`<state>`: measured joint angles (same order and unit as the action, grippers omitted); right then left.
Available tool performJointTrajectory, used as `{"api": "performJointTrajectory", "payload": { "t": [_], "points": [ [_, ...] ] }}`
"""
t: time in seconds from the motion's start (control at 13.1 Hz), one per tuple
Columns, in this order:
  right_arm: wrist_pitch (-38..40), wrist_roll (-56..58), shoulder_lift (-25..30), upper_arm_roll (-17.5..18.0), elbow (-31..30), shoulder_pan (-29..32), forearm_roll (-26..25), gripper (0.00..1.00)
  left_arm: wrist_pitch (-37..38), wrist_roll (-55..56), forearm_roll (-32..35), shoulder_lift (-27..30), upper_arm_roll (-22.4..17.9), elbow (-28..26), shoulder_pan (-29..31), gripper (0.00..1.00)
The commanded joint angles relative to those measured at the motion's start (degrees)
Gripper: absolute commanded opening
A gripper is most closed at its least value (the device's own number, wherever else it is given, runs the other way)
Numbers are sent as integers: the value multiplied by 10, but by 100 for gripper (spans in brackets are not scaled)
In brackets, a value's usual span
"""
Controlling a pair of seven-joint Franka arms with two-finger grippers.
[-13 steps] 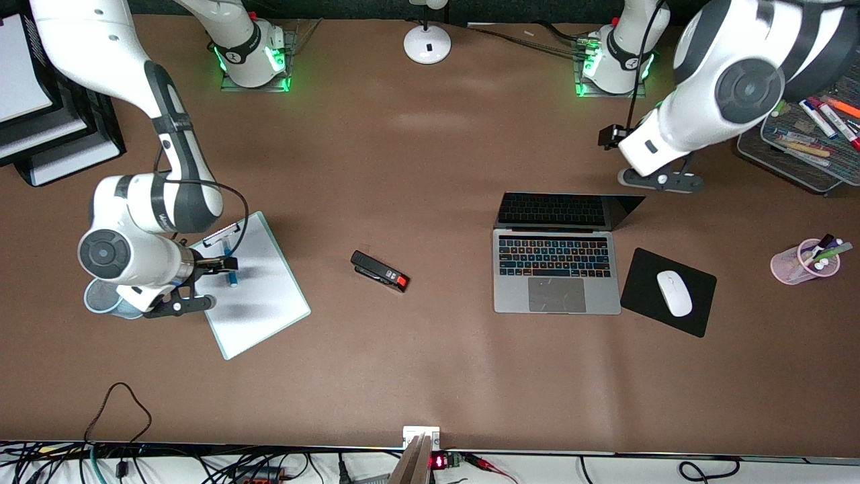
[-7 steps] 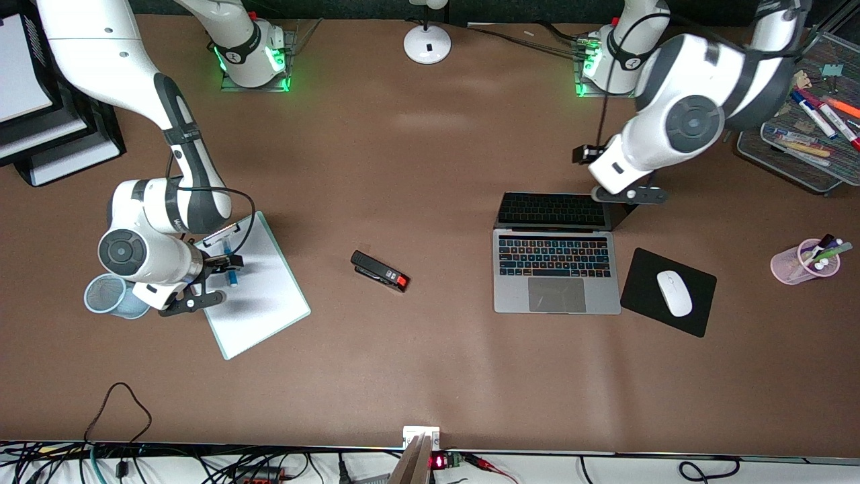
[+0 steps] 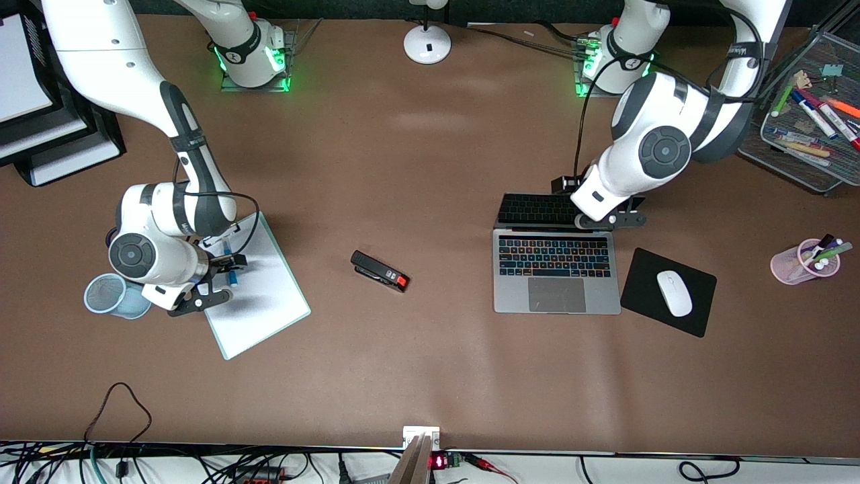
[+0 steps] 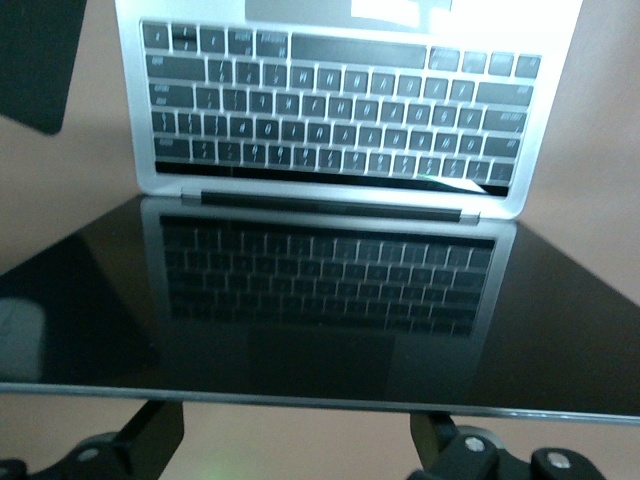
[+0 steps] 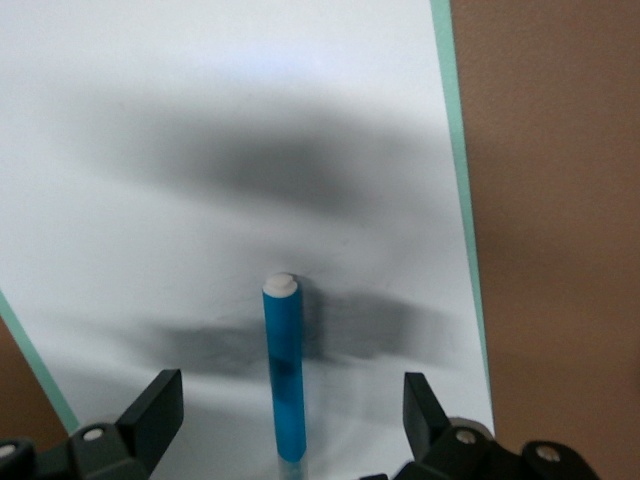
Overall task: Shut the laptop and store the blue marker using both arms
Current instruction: 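Grasp the marker with the right gripper while the left gripper lowers onto the lid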
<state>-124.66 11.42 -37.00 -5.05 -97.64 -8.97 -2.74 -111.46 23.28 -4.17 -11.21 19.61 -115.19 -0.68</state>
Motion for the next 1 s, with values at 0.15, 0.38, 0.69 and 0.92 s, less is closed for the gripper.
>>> {"api": "performJointTrajectory", "payload": {
  "t": [0.15, 0.38, 0.69, 0.92],
  "points": [
    [-26, 35, -15, 2, -2, 4, 3, 76, -26, 6, 1, -74, -2, 73, 8, 100],
    [-26, 38, -17, 2, -1, 9, 8, 60, -80, 6, 1, -103, -3, 73, 8, 100],
    [-35, 38, -21, 2, 1, 9, 15, 59, -147, 6, 1, -142, -9, 74, 7, 100],
    [-38, 38, -29, 2, 15, 8, 34, 59, -198, 5, 1, -177, -12, 74, 7, 100]
  ]
}}
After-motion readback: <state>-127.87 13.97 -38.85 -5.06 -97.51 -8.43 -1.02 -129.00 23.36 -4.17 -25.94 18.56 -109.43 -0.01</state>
